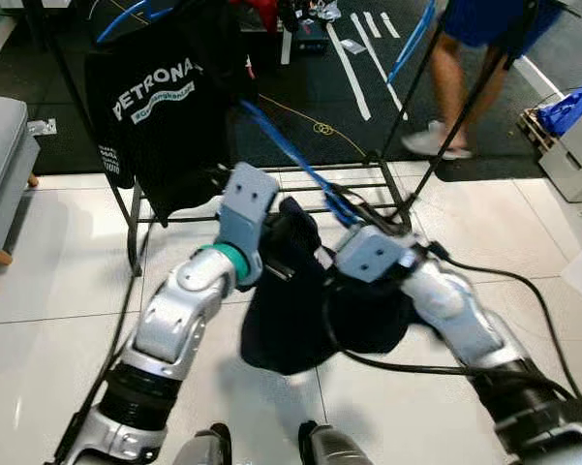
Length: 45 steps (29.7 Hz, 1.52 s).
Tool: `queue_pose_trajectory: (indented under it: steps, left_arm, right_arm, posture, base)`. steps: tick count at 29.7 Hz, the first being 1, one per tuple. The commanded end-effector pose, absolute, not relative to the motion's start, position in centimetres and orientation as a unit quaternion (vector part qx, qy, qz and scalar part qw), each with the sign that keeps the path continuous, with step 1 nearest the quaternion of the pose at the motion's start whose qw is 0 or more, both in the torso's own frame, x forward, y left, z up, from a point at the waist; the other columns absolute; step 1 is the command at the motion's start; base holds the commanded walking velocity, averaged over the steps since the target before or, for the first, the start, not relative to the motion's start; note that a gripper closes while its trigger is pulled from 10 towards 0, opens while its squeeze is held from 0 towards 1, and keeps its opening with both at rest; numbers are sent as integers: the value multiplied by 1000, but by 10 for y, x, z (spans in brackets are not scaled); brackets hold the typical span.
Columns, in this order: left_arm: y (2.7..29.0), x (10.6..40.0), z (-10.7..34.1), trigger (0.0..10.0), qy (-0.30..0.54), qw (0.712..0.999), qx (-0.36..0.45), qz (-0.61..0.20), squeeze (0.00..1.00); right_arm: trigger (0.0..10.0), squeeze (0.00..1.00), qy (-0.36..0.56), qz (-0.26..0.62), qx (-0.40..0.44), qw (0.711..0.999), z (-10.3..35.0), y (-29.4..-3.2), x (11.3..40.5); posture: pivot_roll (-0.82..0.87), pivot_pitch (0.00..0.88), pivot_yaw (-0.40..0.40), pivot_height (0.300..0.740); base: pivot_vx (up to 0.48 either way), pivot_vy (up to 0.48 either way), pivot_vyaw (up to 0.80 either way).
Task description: Hang hanger
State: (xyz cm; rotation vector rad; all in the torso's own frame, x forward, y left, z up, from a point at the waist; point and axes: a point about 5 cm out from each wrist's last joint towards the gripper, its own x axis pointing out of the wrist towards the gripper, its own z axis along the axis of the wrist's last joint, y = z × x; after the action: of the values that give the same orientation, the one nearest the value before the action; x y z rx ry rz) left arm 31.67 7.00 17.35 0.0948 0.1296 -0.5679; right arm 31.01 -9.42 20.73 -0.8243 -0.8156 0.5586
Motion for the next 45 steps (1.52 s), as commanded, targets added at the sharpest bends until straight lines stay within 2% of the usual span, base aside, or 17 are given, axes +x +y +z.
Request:
queue_pose_trajectory:
  steps: [1, 8, 13, 15, 16, 19, 23, 26, 30, 34, 37, 38, 40, 42, 43, 44, 45]
  left_arm:
    - [66, 318, 175, 0, 67, 957, 26, -281, 0]
    - [62, 319, 180, 0, 61, 952, 12, -299, 0]
    - [63, 319, 181, 0, 57, 953, 12, -299, 0]
    - [63, 318, 182, 0, 50, 952, 10, -301, 0]
    - [63, 318, 183, 0, 49, 952, 10, -301, 0]
    - [62, 317, 183, 0, 48, 952, 9, -301, 0]
    - [70, 319, 187, 0, 36, 958, 6, -284, 0]
    - [81, 322, 188, 0, 32, 964, 7, -266, 0]
    - [84, 324, 188, 0, 31, 965, 10, -260, 0]
    - [98, 329, 190, 0, 25, 973, 14, -231, 0]
    - [104, 332, 193, 0, 18, 977, 13, -214, 0]
    - [106, 332, 194, 0, 14, 978, 9, -208, 0]
    - [106, 332, 194, 0, 14, 978, 9, -208, 0]
    - [104, 331, 193, 0, 15, 976, 19, -215, 0]
    - [104, 331, 193, 0, 15, 976, 19, -215, 0]
    - [102, 330, 191, 0, 17, 974, 27, -223, 0]
    - [99, 329, 190, 0, 18, 972, 34, -230, 0]
  right_arm:
    - [10000, 0, -439, 291, -385, 758, 219, -78, 300]
    - [10000, 0, -451, 396, -370, 709, 217, -51, 289]
    - [10000, 0, -462, 378, -371, 712, 226, -52, 294]
    - [10000, 0, -419, 255, -235, 839, 257, -73, 324]
    - [10000, 0, -398, 215, -179, 874, 264, -83, 334]
    - [10000, 0, -385, 195, -146, 890, 267, -88, 340]
    - [10000, 0, -334, 0, -27, 942, 279, -161, 365]
    - [10000, 0, -310, -78, -33, 947, 270, -206, 364]
    - [10000, 0, -295, -89, -8, 951, 264, -215, 364]
    - [10000, 0, -156, -133, 267, 942, 221, -244, 368]
    - [10000, 0, -120, -140, 306, 934, 204, -251, 364]
    - [10000, 0, -104, -161, 422, 886, 197, -253, 364]
    - [10000, 0, -104, -161, 422, 886, 197, -253, 364]
    - [10000, 0, -68, -74, 176, 979, 192, -234, 362]
    - [10000, 0, -68, -74, 176, 979, 192, -234, 362]
    - [10000, 0, -43, 4, -29, 999, 179, -217, 359]
    - [10000, 0, -17, 88, -177, 980, 161, -201, 352]
  posture:
    - [-82, 112, -9, 740]
    - [-83, 112, -13, 740]
    - [-81, 111, -17, 740]
    - [-79, 112, -17, 740]
    - [-79, 112, -17, 740]
    - [-79, 112, -17, 740]
    - [-80, 110, -13, 740]
    - [-84, 111, -10, 740]
    - [-85, 112, -9, 740]
    - [-88, 114, -7, 740]
    - [-86, 116, -7, 740]
    - [-87, 117, -6, 740]
    - [-87, 117, -6, 740]
    - [-89, 117, -1, 740]
    - [-89, 117, -1, 740]
    - [-92, 117, 2, 740]
    - [-92, 117, 2, 740]
  base:
    - [0, 0, 0]
    - [0, 0, 0]
    - [0, 0, 0]
    - [0, 0, 0]
    - [0, 0, 0]
    - [0, 0, 0]
    - [0, 0, 0]
    - [0, 0, 0]
    - [0, 0, 0]
    - [0, 0, 0]
    - [0, 0, 0]
    - [0, 0, 0]
    - [0, 0, 0]
    - [0, 0, 0]
    - [0, 0, 0]
    - [0, 0, 0]
    - [0, 0, 0]
